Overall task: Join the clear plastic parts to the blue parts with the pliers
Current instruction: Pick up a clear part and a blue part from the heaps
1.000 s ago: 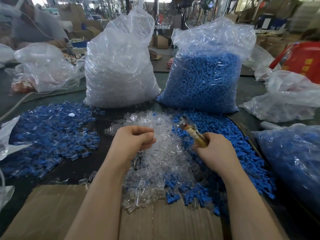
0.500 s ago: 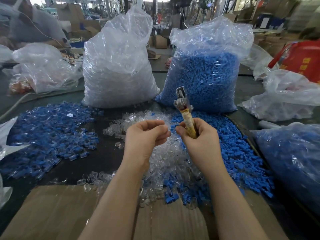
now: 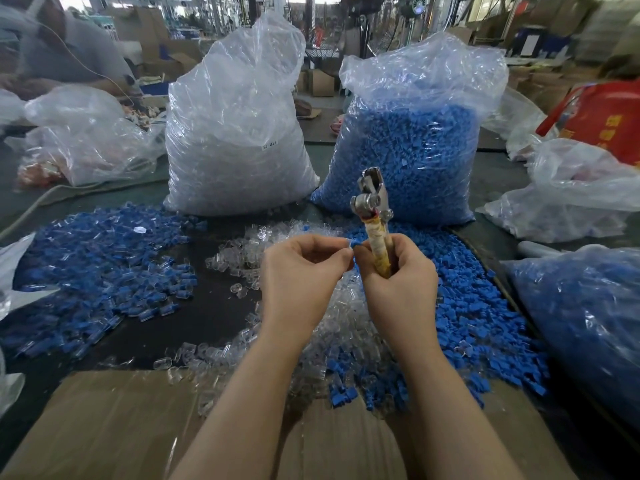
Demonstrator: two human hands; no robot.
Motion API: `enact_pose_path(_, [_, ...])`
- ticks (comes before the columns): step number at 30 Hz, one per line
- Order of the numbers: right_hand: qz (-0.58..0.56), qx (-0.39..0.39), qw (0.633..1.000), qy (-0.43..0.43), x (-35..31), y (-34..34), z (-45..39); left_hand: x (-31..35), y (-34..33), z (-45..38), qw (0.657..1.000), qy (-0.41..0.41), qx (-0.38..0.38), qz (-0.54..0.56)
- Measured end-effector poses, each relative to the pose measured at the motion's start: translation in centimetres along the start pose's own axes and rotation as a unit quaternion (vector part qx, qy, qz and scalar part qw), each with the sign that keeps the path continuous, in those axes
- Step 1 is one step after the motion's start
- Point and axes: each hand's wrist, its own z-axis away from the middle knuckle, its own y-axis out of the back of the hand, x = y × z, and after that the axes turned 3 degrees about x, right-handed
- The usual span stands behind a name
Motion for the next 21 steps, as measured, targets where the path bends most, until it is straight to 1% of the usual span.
enact_pose_path(5, [-0.017, -0.015, 1.0, -0.011, -0.1, 0.1, -0.1, -0.2, 0.1, 0.1, 0.997, -0.048, -0.006, -0.051])
enact_pose_path(13, [-0.057, -0.105, 0.991, -0.054, -0.3, 0.6, -0.5, -0.7, 0.3, 0.1, 0.993, -0.075, 0.018, -0.093])
enact_pose_path(16, [-0.068, -0.142, 0.985, -0.073, -0.4, 1.1, -0.7, -0.7, 0.4, -0.1, 0.996, -0.056, 0.024, -0.062])
enact_pose_path(18, [-0.057, -0.179, 0.978, -0.084, -0.2, 1.6, -0.9, -0.5, 0.6, -0.2, 0.999, -0.024, 0.022, -0.003])
enact_pose_path(21, [-0.023, -0.239, 0.966, -0.094, 0.3, 2.5, -1.1, -0.3, 1.0, -0.4, 0.996, 0.015, 0.018, 0.09])
